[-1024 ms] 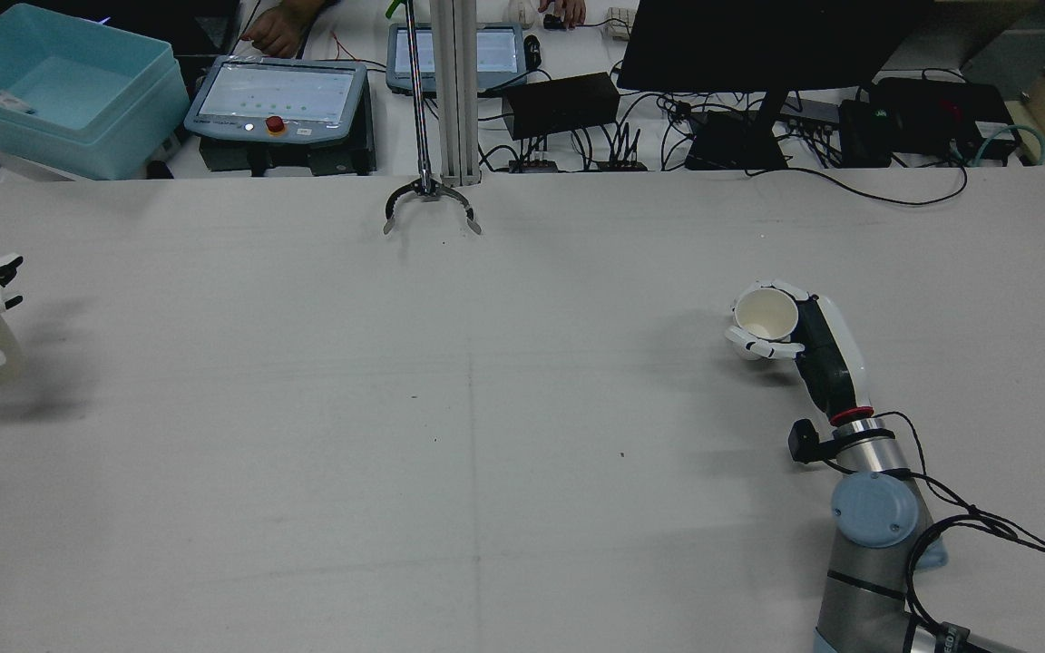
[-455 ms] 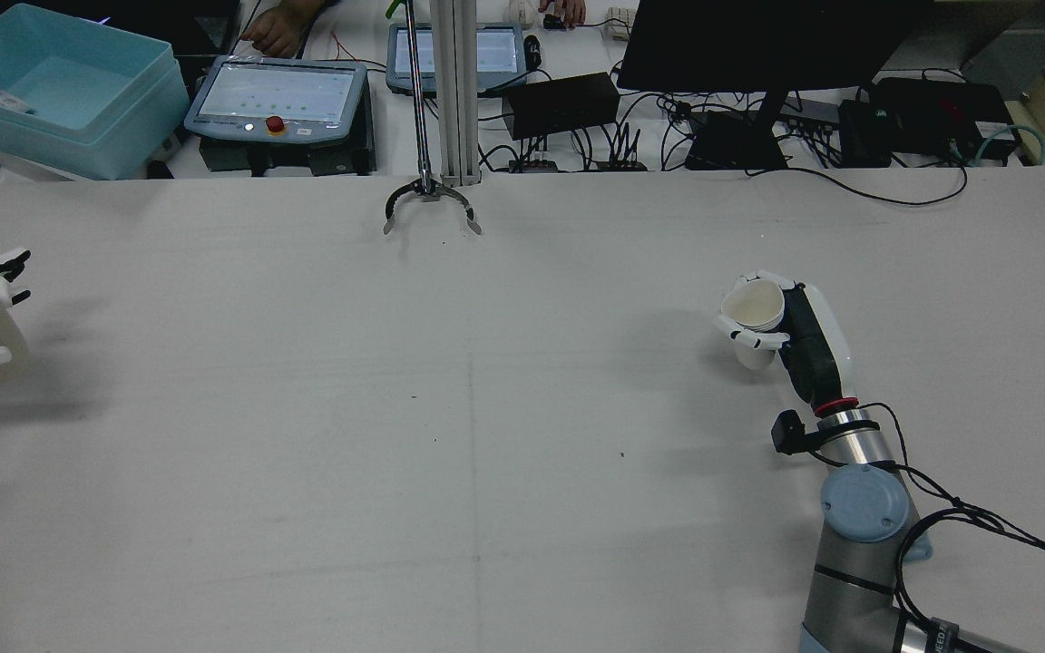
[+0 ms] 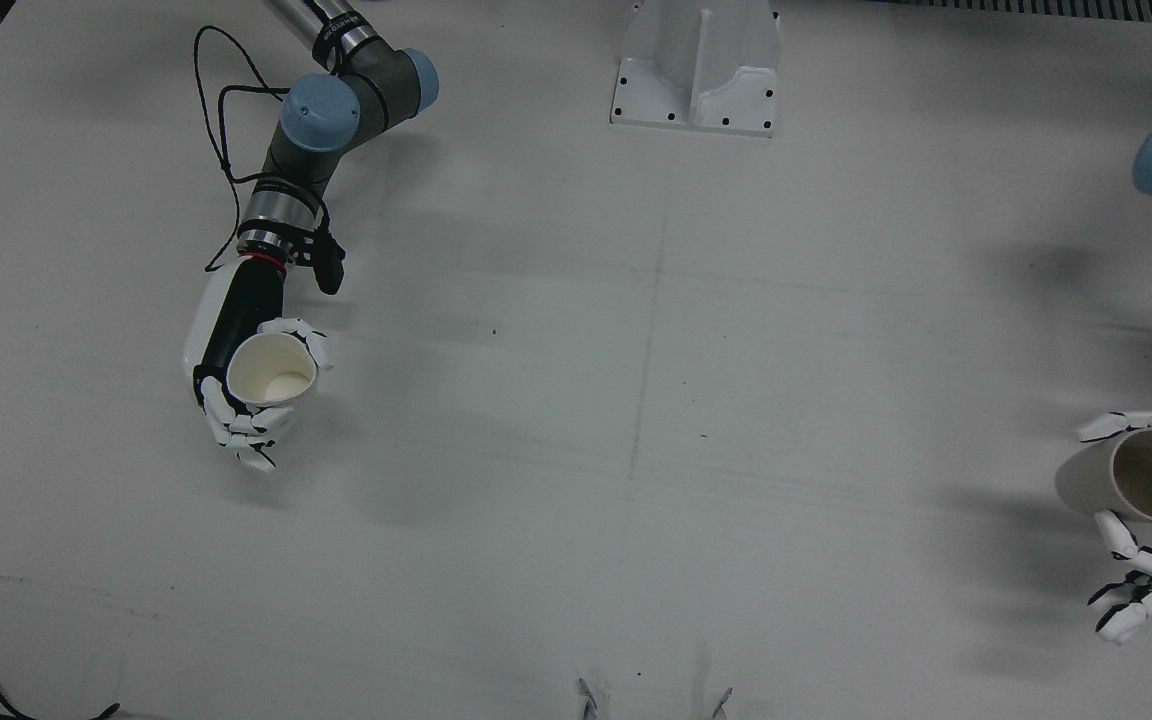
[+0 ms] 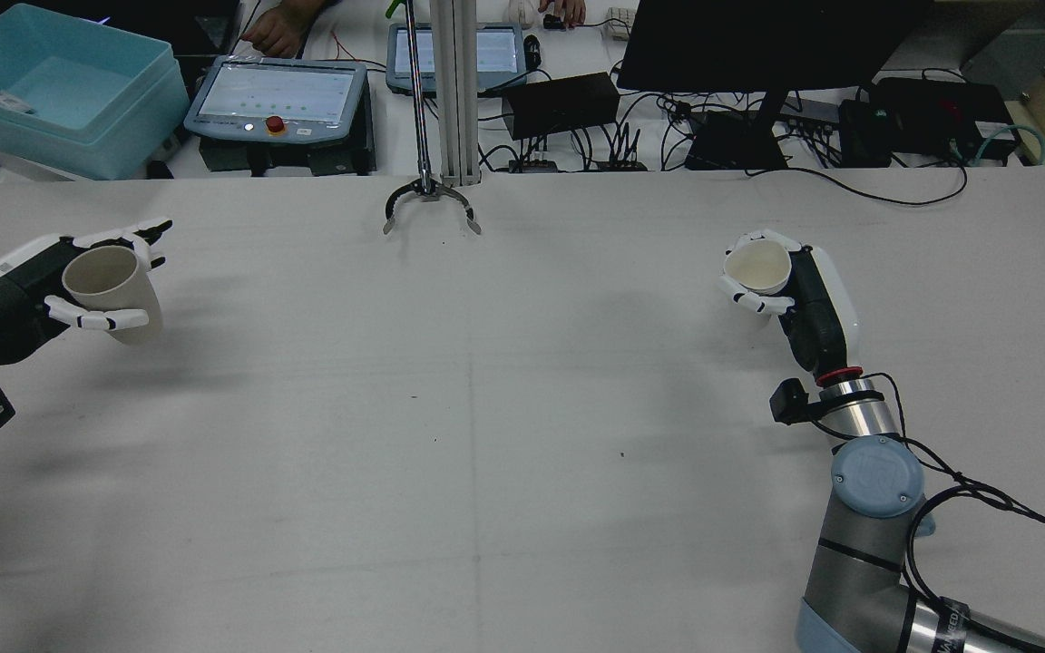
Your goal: Pour water
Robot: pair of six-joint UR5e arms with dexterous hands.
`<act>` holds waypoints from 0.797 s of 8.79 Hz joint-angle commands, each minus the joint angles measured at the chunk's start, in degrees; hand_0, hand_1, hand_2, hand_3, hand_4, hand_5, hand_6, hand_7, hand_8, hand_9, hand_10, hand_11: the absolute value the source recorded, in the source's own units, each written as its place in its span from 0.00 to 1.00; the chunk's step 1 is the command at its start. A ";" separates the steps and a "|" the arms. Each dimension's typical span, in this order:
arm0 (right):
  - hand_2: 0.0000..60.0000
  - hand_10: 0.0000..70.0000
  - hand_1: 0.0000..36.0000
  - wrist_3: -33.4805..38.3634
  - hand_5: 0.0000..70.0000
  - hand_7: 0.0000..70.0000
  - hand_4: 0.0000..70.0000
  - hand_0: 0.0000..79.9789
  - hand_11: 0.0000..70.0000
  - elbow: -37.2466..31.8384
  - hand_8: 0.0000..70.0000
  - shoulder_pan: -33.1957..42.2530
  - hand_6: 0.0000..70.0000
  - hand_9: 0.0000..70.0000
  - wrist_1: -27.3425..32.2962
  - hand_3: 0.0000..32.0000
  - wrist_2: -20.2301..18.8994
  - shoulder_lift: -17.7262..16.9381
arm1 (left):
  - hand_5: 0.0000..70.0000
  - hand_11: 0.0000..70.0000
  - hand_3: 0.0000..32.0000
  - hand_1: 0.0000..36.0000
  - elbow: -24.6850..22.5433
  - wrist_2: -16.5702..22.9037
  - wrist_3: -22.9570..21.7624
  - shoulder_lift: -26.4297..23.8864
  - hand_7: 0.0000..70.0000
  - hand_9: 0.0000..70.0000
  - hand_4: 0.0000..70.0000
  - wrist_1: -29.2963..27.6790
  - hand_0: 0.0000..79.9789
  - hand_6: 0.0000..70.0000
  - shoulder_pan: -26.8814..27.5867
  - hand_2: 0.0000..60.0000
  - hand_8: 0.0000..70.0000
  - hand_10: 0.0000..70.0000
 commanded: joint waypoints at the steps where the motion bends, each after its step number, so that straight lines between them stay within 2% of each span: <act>1: 0.57 0.26 0.57 -3.21 0.88 0.94 0.27 0.64 0.40 6.38 0.56 1.84 0.50 0.82 -4.57 0.00 -0.47 -0.25 | 1.00 0.21 0.00 1.00 -0.09 0.65 3.82 -16.69 0.15 0.11 0.51 12.09 0.61 0.10 9.25 1.00 0.06 0.12; 2: 0.52 0.26 0.54 -3.74 0.86 0.92 0.25 0.64 0.40 7.09 0.55 2.37 0.49 0.80 -4.76 0.00 -1.60 -0.34 | 1.00 0.21 0.00 1.00 0.00 0.57 6.11 -20.22 0.15 0.10 0.50 13.95 0.60 0.10 11.73 1.00 0.06 0.11; 3: 0.51 0.26 0.53 -6.79 0.87 0.92 0.25 0.63 0.40 8.58 0.54 4.20 0.49 0.80 -4.84 0.00 -5.00 -0.34 | 1.00 0.21 0.00 1.00 -0.09 0.57 10.13 -23.91 0.15 0.11 0.49 15.71 0.60 0.10 13.06 1.00 0.06 0.12; 4: 0.52 0.26 0.50 -15.00 0.88 0.92 0.22 0.62 0.39 13.47 0.53 7.52 0.48 0.79 -4.85 0.00 -10.69 -0.51 | 1.00 0.20 0.00 1.00 -0.09 0.57 12.61 -27.51 0.15 0.11 0.49 18.08 0.60 0.10 15.33 1.00 0.06 0.11; 5: 0.50 0.25 0.49 -23.96 0.87 0.91 0.22 0.61 0.38 19.00 0.53 10.60 0.48 0.78 -4.85 0.00 -15.62 -0.43 | 1.00 0.20 0.00 1.00 0.08 0.48 12.72 -28.33 0.15 0.10 0.48 18.71 0.59 0.10 18.05 1.00 0.06 0.11; 6: 0.51 0.25 0.50 -33.01 0.88 0.91 0.23 0.62 0.38 25.67 0.52 11.24 0.49 0.77 -6.85 0.00 -17.59 0.01 | 1.00 0.20 0.00 1.00 0.35 0.30 12.72 -28.78 0.15 0.11 0.49 18.80 0.59 0.10 20.17 1.00 0.06 0.11; 7: 0.53 0.25 0.50 -40.93 0.92 0.93 0.23 0.61 0.38 31.39 0.52 11.25 0.50 0.77 -9.74 0.00 -17.69 0.79 | 1.00 0.20 0.00 1.00 0.26 0.13 12.72 -28.96 0.15 0.11 0.49 18.89 0.60 0.10 21.23 1.00 0.06 0.11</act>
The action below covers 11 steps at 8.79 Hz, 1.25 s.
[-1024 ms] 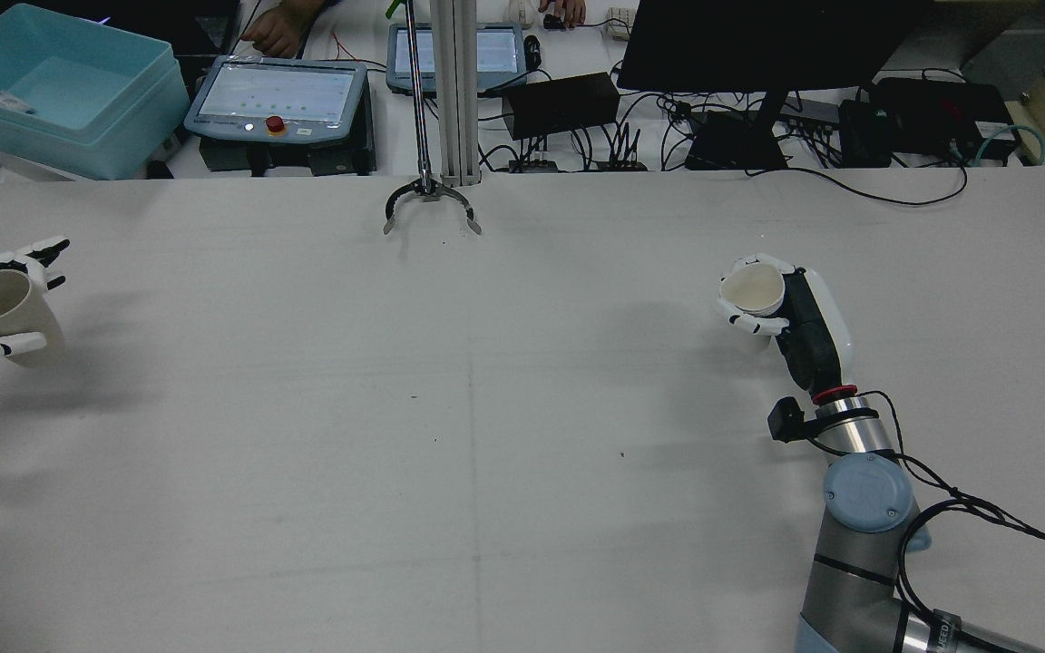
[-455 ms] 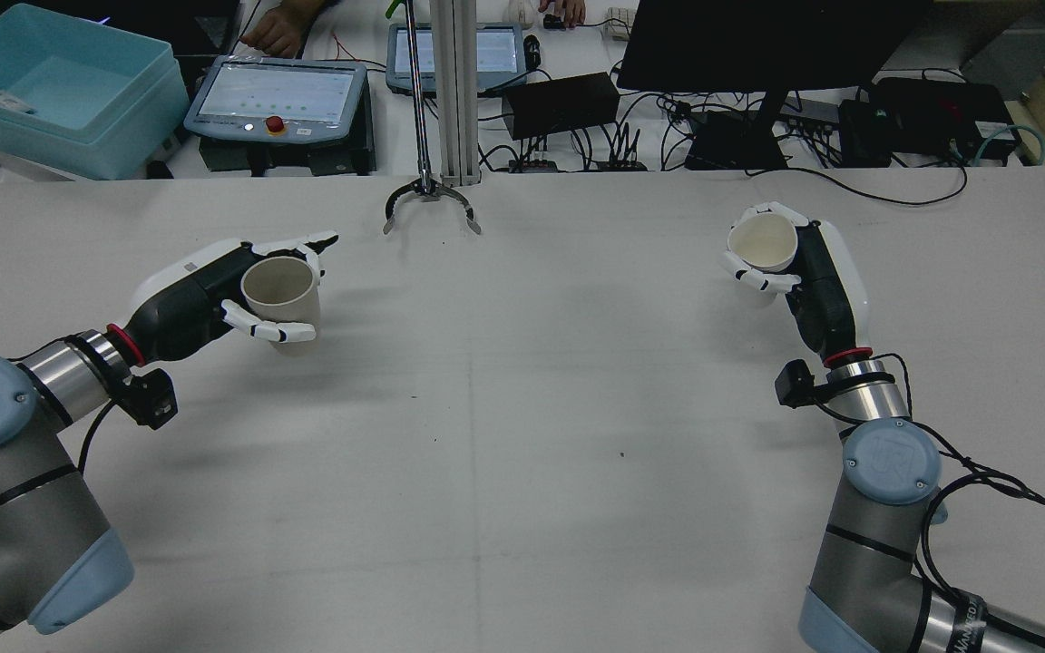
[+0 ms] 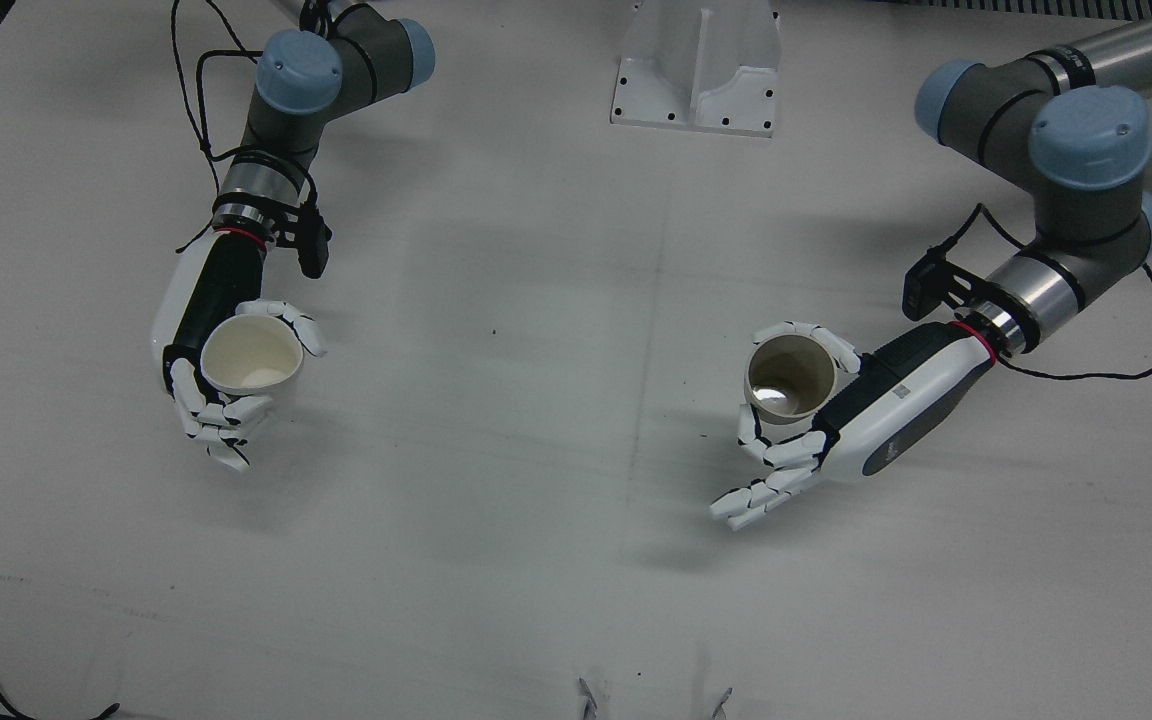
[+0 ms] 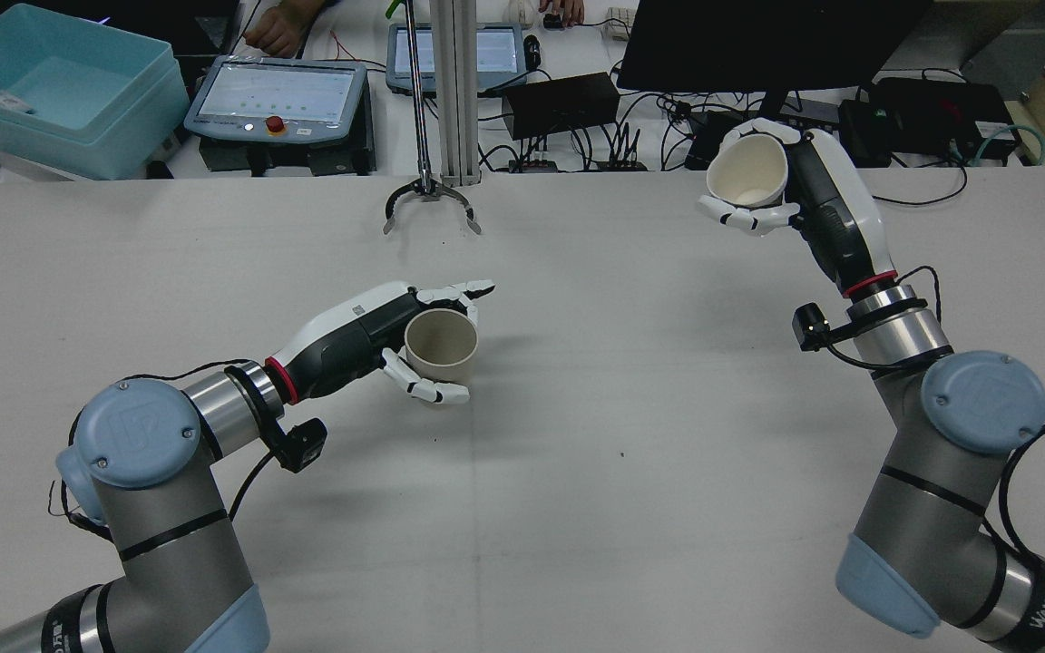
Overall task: Pour water
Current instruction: 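Raise the white cup above the beige cup held by the left hand, then tilt the white cup with the right hand to pour into the beige cup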
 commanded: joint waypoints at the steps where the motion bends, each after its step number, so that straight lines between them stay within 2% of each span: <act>1: 0.53 0.27 0.47 -23.26 0.90 0.92 0.23 0.60 0.40 15.58 0.53 2.03 0.50 0.77 -4.51 0.00 -4.40 1.53 | 1.00 0.21 0.00 1.00 0.06 -0.33 1.50 -1.74 0.15 0.11 0.49 0.91 0.60 0.10 4.18 1.00 0.06 0.12; 2: 0.54 0.27 0.50 -28.18 0.92 0.91 0.23 0.61 0.41 16.65 0.52 1.77 0.50 0.77 -4.86 0.00 -5.36 3.36 | 1.00 0.21 0.00 1.00 -0.03 -0.33 2.29 -1.74 0.15 0.11 0.48 0.91 0.60 0.10 4.27 1.00 0.06 0.12; 3: 0.54 0.26 0.54 -37.19 0.92 0.90 0.22 0.63 0.40 18.40 0.50 0.46 0.49 0.75 -4.87 0.00 -9.19 5.03 | 1.00 0.20 0.00 1.00 -0.03 -0.33 2.30 -1.74 0.15 0.11 0.48 0.91 0.60 0.10 4.53 1.00 0.06 0.11; 4: 0.54 0.25 0.59 -47.20 0.87 0.86 0.22 0.65 0.39 21.37 0.48 -4.16 0.47 0.71 -5.21 0.00 -9.84 4.87 | 1.00 0.20 0.00 1.00 -0.03 -0.24 2.30 -1.83 0.15 0.11 0.48 0.91 0.60 0.10 4.62 1.00 0.06 0.11; 5: 0.53 0.25 0.61 -53.65 0.84 0.81 0.22 0.65 0.39 22.01 0.46 -7.17 0.45 0.69 -5.74 0.00 -9.93 5.05 | 1.00 0.20 0.00 1.00 -0.29 -0.24 2.21 -2.00 0.15 0.10 0.48 0.91 0.60 0.10 4.53 1.00 0.06 0.11; 6: 0.52 0.24 0.61 -57.11 0.80 0.75 0.22 0.65 0.38 21.84 0.44 -10.07 0.42 0.66 -5.75 0.00 -9.94 5.14 | 1.00 0.21 0.00 1.00 -0.21 -0.24 2.21 -2.44 0.15 0.11 0.49 0.91 0.61 0.10 4.53 1.00 0.06 0.11; 8: 0.54 0.22 0.64 -63.18 0.81 0.70 0.21 0.66 0.34 22.37 0.41 -15.08 0.40 0.62 -5.75 0.00 -10.11 5.66 | 1.00 0.21 0.00 1.00 -0.12 -0.24 2.03 -2.71 0.15 0.11 0.49 1.00 0.60 0.10 4.53 1.00 0.06 0.11; 11: 0.54 0.22 0.65 -63.91 0.82 0.70 0.20 0.66 0.34 22.11 0.40 -15.72 0.40 0.61 -5.75 0.00 -9.85 5.66 | 1.00 0.21 0.00 1.00 -0.30 -0.24 2.03 -2.71 0.15 0.11 0.49 1.00 0.61 0.10 4.53 1.00 0.06 0.11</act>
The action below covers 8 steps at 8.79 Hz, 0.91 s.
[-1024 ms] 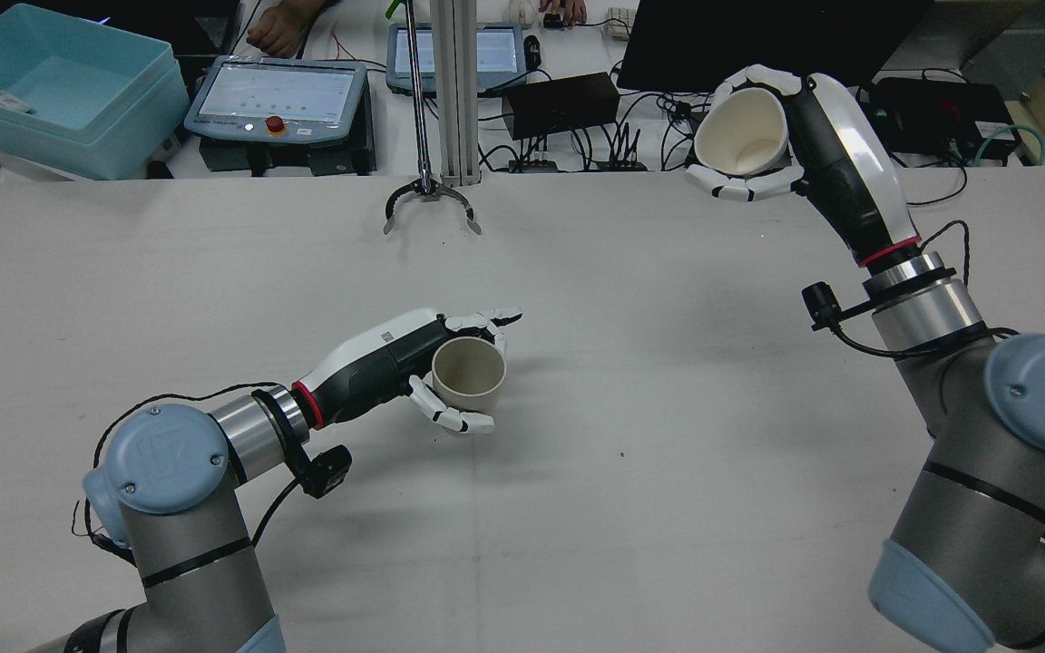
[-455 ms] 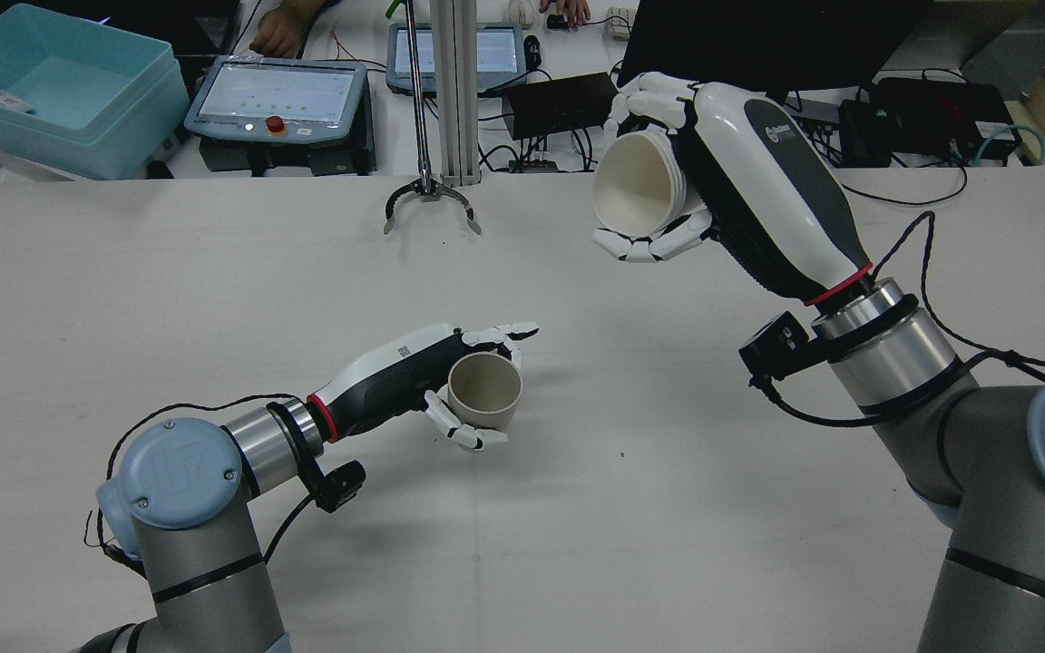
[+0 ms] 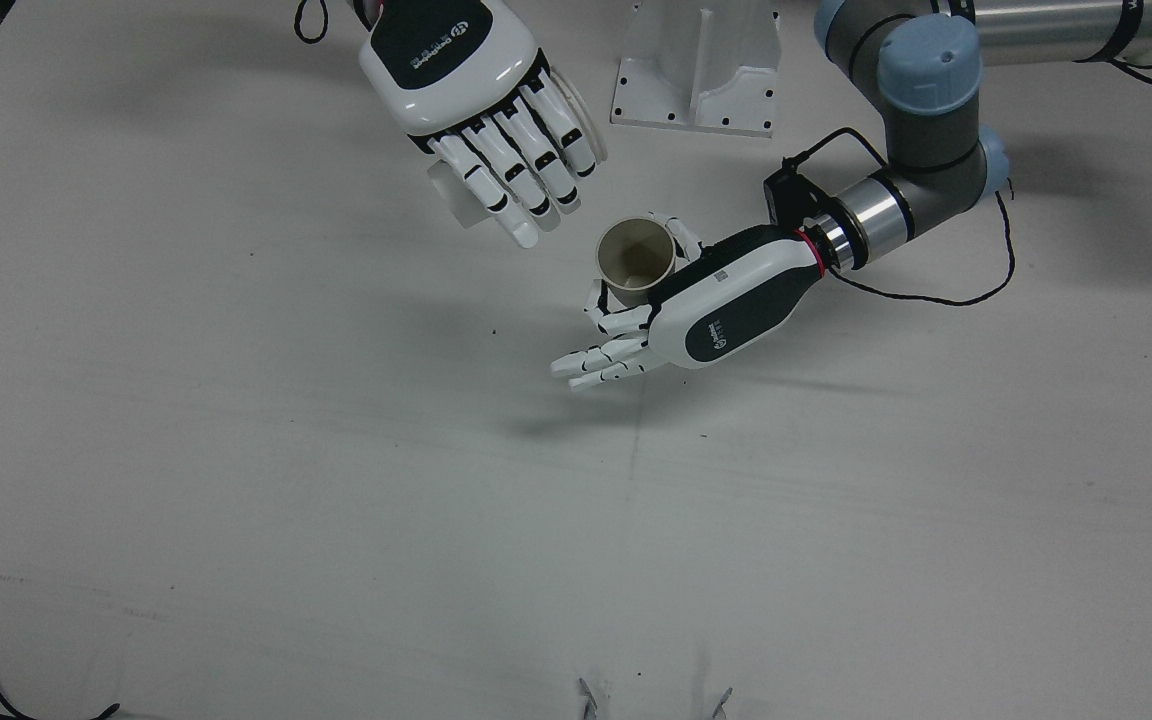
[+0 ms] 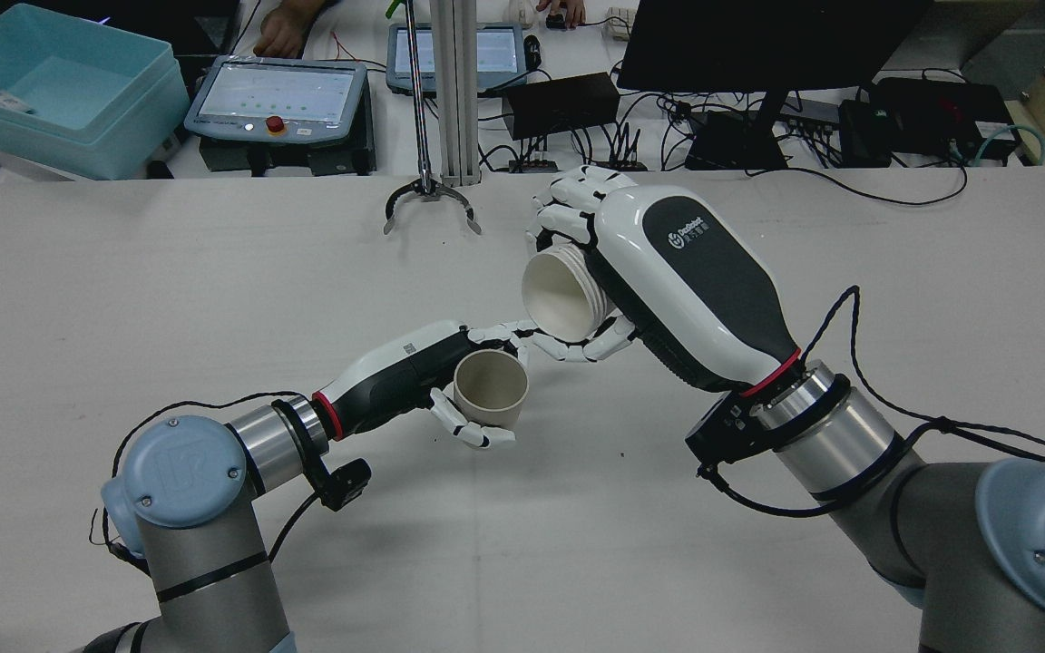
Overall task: Pour water
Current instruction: 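Tilt the white cup with the right hand to pour into the beige cup, then withdraw both hands, carrying the cups apart toward the table edges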
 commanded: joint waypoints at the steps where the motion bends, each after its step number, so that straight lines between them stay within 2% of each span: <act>1: 0.54 0.22 0.64 -0.98 0.83 0.71 0.20 0.66 0.34 -0.10 0.41 -0.73 0.40 0.62 0.02 0.00 0.54 0.33 | 1.00 0.21 0.00 1.00 -0.17 0.00 -0.26 -0.04 0.14 0.10 0.49 0.01 0.61 0.10 -0.08 1.00 0.06 0.11; 2: 0.54 0.22 0.63 -0.54 0.82 0.70 0.20 0.65 0.35 0.42 0.41 0.40 0.40 0.62 0.02 0.00 2.11 0.25 | 1.00 0.20 0.00 1.00 -0.86 0.00 -0.61 -0.04 0.14 0.10 0.49 0.45 0.61 0.10 -0.87 1.00 0.06 0.11; 4: 0.53 0.24 0.60 3.74 0.78 0.66 0.19 0.64 0.37 3.93 0.42 4.34 0.39 0.63 0.37 0.00 9.48 -0.28 | 1.00 0.20 0.00 1.00 -3.33 0.35 -2.36 1.01 0.13 0.10 0.47 1.94 0.60 0.09 -6.20 1.00 0.06 0.11; 5: 0.53 0.25 0.59 10.90 0.78 0.67 0.19 0.64 0.38 3.94 0.43 6.89 0.40 0.64 0.55 0.00 11.16 -0.54 | 1.00 0.20 0.00 1.00 -3.33 0.35 -6.03 3.63 0.12 0.10 0.46 2.21 0.59 0.09 -9.80 1.00 0.05 0.11; 7: 0.52 0.23 0.61 24.79 0.80 0.69 0.20 0.65 0.35 4.03 0.42 9.89 0.41 0.63 0.90 0.00 18.17 -2.38 | 1.00 0.20 0.00 1.00 -3.59 0.35 -11.05 10.56 0.11 0.09 0.45 0.73 0.59 0.08 -17.63 1.00 0.05 0.11; 8: 0.51 0.21 0.60 31.13 0.74 0.66 0.19 0.64 0.33 3.94 0.40 9.99 0.39 0.60 0.90 0.00 20.90 -4.22 | 1.00 0.20 0.00 1.00 -3.42 0.35 -12.99 14.08 0.11 0.09 0.45 -0.85 0.59 0.08 -20.36 1.00 0.05 0.11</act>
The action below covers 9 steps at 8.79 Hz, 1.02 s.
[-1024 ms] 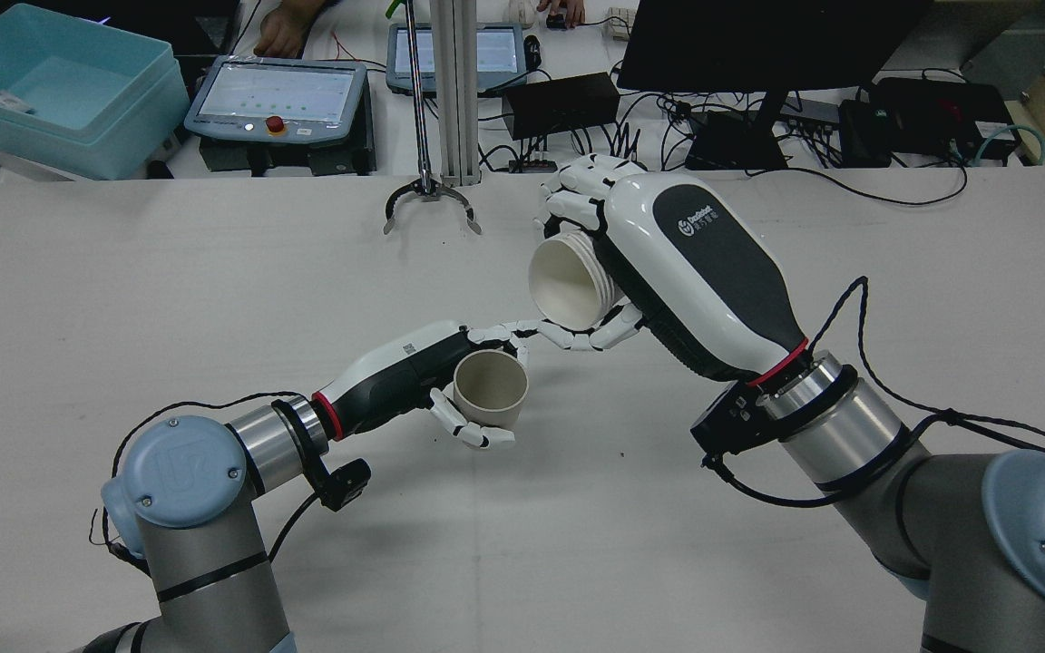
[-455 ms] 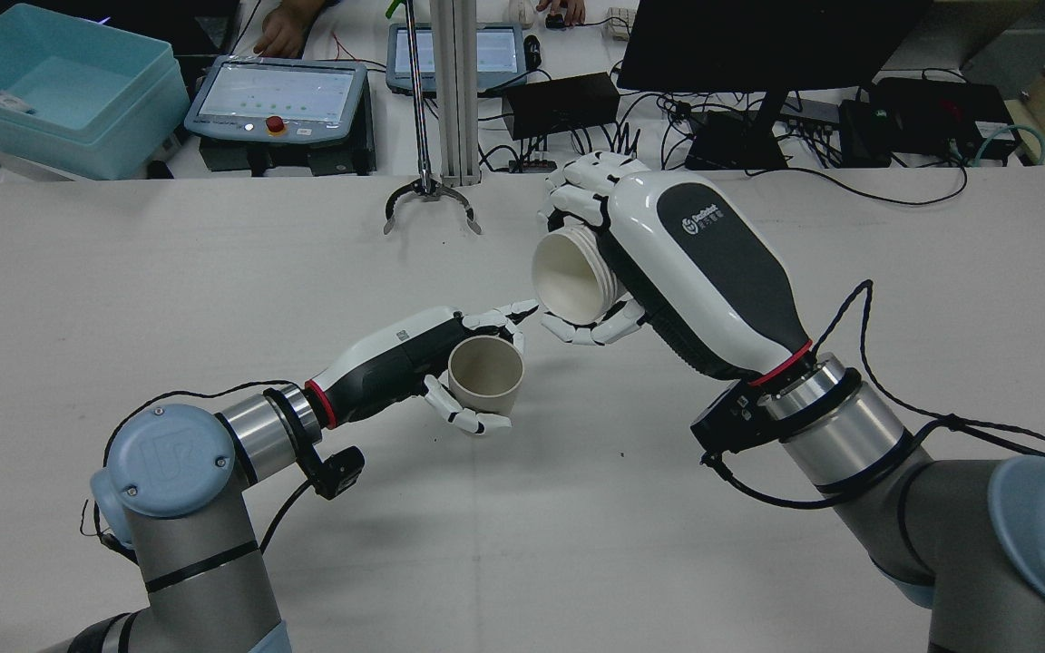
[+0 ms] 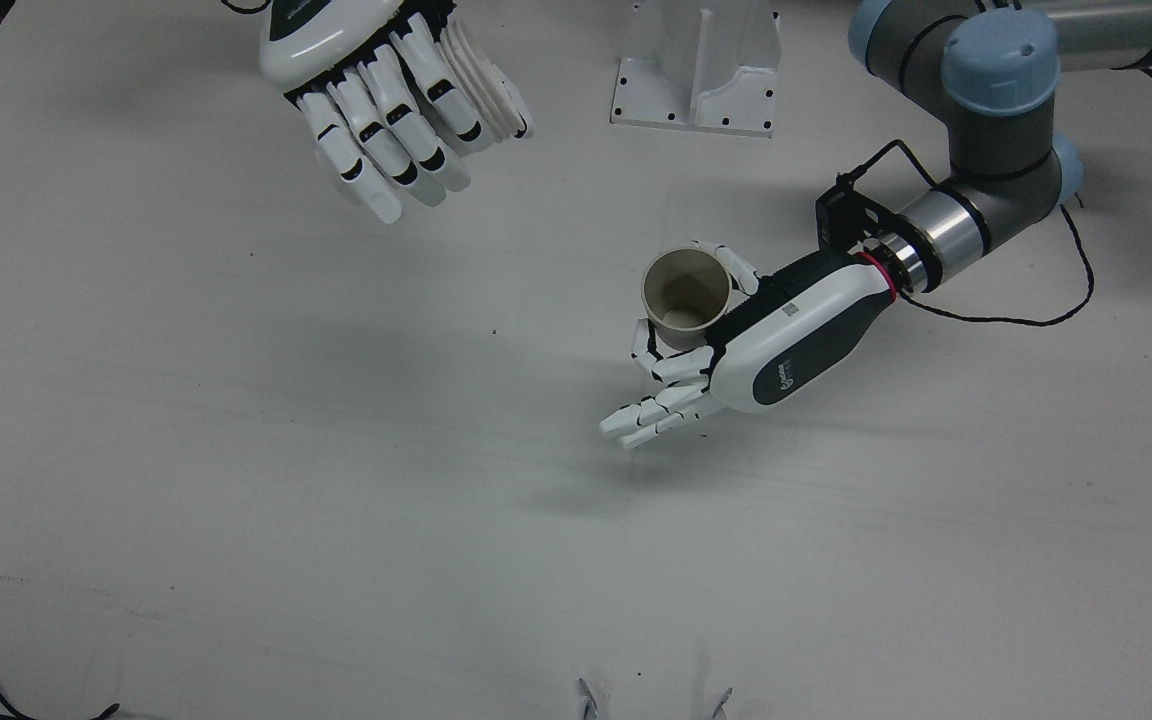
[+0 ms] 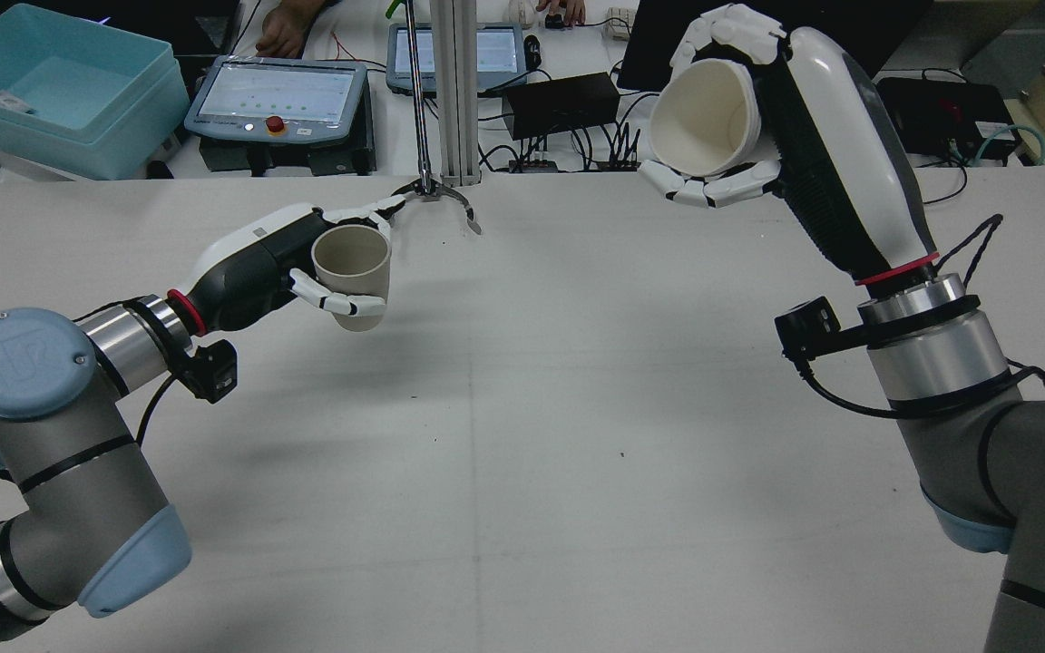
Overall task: Pour water
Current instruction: 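Withdraw both hands, carrying the cups apart toward the table edges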
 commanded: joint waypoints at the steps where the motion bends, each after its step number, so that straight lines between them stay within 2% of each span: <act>1: 0.49 0.21 0.57 21.90 0.67 0.61 0.18 0.63 0.32 -0.06 0.38 2.19 0.37 0.58 0.38 0.00 8.21 -4.63 | 1.00 0.20 0.00 1.00 0.41 0.02 -6.49 11.55 0.11 0.09 0.45 -4.75 0.59 0.08 -10.54 1.00 0.05 0.11; 3: 0.47 0.20 0.56 33.35 0.64 0.62 0.17 0.63 0.32 -0.85 0.38 2.19 0.36 0.58 0.29 0.00 12.08 -7.01 | 1.00 0.20 0.00 1.00 0.77 -0.16 -8.61 19.37 0.12 0.10 0.46 -9.58 0.58 0.09 -15.56 1.00 0.06 0.11; 5: 0.44 0.21 0.53 43.54 0.64 0.64 0.18 0.63 0.33 -4.34 0.39 2.45 0.38 0.60 0.29 0.00 13.93 -7.55 | 1.00 0.19 0.00 1.00 1.12 -0.51 -9.40 27.37 0.12 0.10 0.44 -14.86 0.58 0.09 -18.56 1.00 0.06 0.11; 7: 0.44 0.22 0.54 55.05 0.67 0.69 0.20 0.63 0.34 -13.72 0.40 2.10 0.41 0.61 0.29 0.00 14.20 -7.46 | 1.00 0.19 0.00 1.00 3.83 -0.69 -10.11 29.25 0.11 0.10 0.43 -17.68 0.58 0.09 -18.92 1.00 0.06 0.11; 8: 0.44 0.22 0.54 60.33 0.66 0.68 0.19 0.63 0.33 -17.86 0.40 2.10 0.40 0.60 0.12 0.00 13.77 -7.46 | 1.00 0.19 0.00 1.00 5.15 -3.56 -10.02 31.26 0.11 0.10 0.43 -20.22 0.58 0.08 -18.75 1.00 0.06 0.11; 9: 0.43 0.21 0.53 62.47 0.66 0.68 0.19 0.63 0.33 -20.08 0.39 2.28 0.40 0.60 0.03 0.00 13.16 -7.55 | 1.00 0.18 0.00 1.00 5.86 -8.46 -10.02 32.15 0.11 0.10 0.42 -21.46 0.57 0.08 -18.66 1.00 0.06 0.10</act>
